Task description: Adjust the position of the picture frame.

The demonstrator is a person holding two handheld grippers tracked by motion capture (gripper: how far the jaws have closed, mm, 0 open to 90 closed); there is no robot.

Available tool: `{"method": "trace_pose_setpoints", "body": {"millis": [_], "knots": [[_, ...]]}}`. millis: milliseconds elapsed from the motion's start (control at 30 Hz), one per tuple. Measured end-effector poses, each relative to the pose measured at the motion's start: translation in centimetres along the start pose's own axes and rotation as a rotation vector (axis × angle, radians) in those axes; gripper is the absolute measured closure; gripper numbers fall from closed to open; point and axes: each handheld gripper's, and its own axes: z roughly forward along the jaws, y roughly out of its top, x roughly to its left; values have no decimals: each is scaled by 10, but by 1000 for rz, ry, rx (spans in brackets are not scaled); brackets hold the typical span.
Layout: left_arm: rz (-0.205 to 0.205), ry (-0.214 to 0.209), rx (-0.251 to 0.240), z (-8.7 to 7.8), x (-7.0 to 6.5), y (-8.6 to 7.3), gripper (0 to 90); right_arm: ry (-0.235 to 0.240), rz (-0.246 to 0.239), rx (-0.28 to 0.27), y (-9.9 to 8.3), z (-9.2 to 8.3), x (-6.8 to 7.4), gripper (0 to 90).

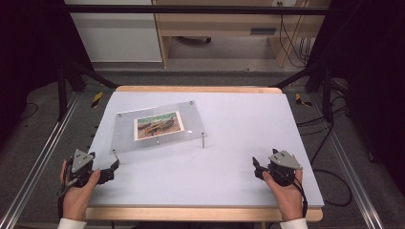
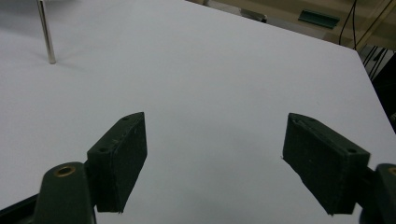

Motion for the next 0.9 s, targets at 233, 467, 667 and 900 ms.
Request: {"method": "trace_pose_setpoints", "body": {"millis": [233,467,667,900], "knots": [[6,-73,3,4,-5,0,53,-11,5,-5,-1,-1,-1,175],[23,-100,31,6,-8,1,52,-37,4,-9,-4,0,-5,182],[26,-127,51,8,-9,0,53,-44,4,8,-4,1,-6,178],[35,-156,50,12,-16,2,54,-32,23,7,-3,1,-5,169]]}}
